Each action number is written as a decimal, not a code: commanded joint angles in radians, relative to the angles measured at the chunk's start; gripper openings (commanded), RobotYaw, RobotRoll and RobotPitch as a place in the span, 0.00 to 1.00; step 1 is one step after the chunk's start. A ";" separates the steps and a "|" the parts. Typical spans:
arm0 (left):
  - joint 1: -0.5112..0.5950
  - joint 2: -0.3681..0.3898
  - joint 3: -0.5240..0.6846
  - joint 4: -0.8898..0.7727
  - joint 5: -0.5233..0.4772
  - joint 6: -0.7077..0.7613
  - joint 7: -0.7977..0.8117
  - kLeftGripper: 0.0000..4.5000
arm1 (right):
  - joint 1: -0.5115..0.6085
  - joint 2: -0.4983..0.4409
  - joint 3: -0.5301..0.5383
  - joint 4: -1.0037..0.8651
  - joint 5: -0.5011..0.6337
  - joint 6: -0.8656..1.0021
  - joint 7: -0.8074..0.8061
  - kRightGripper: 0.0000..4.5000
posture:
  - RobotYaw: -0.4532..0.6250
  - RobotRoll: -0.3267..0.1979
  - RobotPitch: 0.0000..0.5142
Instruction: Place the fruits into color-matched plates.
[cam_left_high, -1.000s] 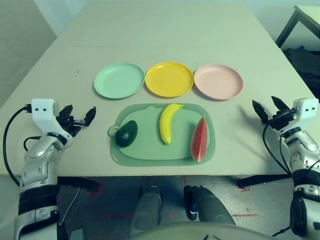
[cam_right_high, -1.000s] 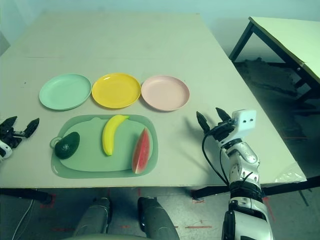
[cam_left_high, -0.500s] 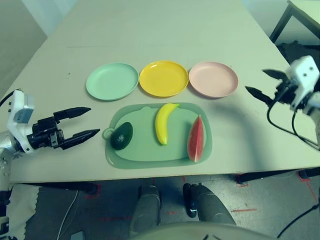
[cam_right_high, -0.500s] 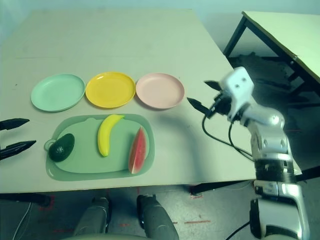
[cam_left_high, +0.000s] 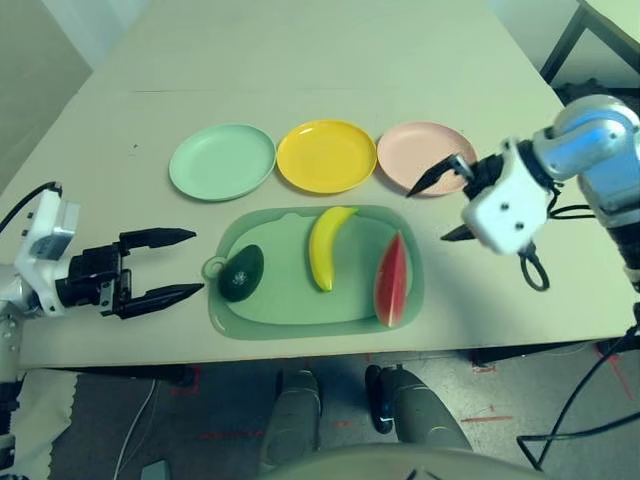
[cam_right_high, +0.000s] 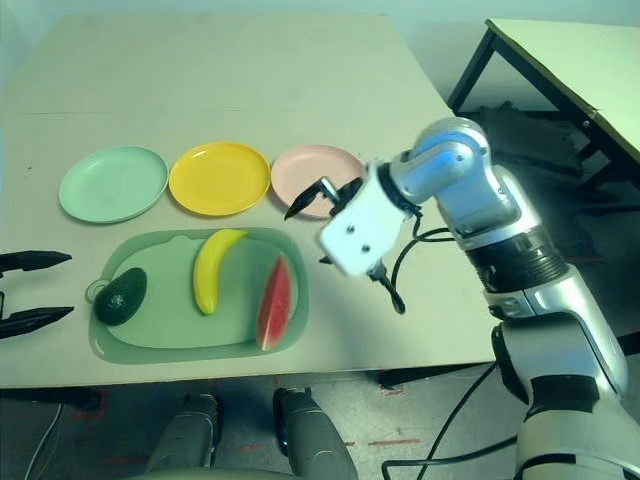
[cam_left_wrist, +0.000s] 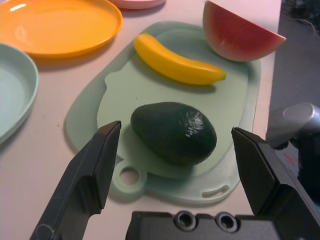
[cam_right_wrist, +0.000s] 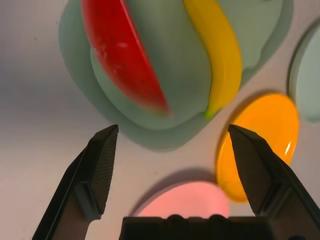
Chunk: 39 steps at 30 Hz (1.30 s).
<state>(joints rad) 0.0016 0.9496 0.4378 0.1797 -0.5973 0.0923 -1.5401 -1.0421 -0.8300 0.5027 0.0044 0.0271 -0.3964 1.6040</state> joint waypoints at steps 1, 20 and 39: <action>-0.002 -0.023 -0.022 0.018 0.014 -0.032 -0.008 1.00 | -0.023 0.022 0.058 -0.045 0.010 0.068 0.010 0.98 | 0.47 0.62 0.33; -0.074 -0.011 -0.067 0.001 0.023 -0.006 0.003 1.00 | 0.034 0.170 0.194 -0.006 -0.151 0.133 -0.002 0.98 | 0.49 0.62 0.35; -0.135 0.015 -0.119 -0.092 0.006 0.079 -0.018 1.00 | 0.127 0.238 0.219 -0.010 -0.287 0.168 0.005 0.98 | 0.50 0.62 0.36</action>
<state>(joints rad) -0.1345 0.9540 0.3315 0.1126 -0.5849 0.1578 -1.5562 -0.9272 -0.5947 0.6972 0.0078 -0.2409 -0.2319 1.6018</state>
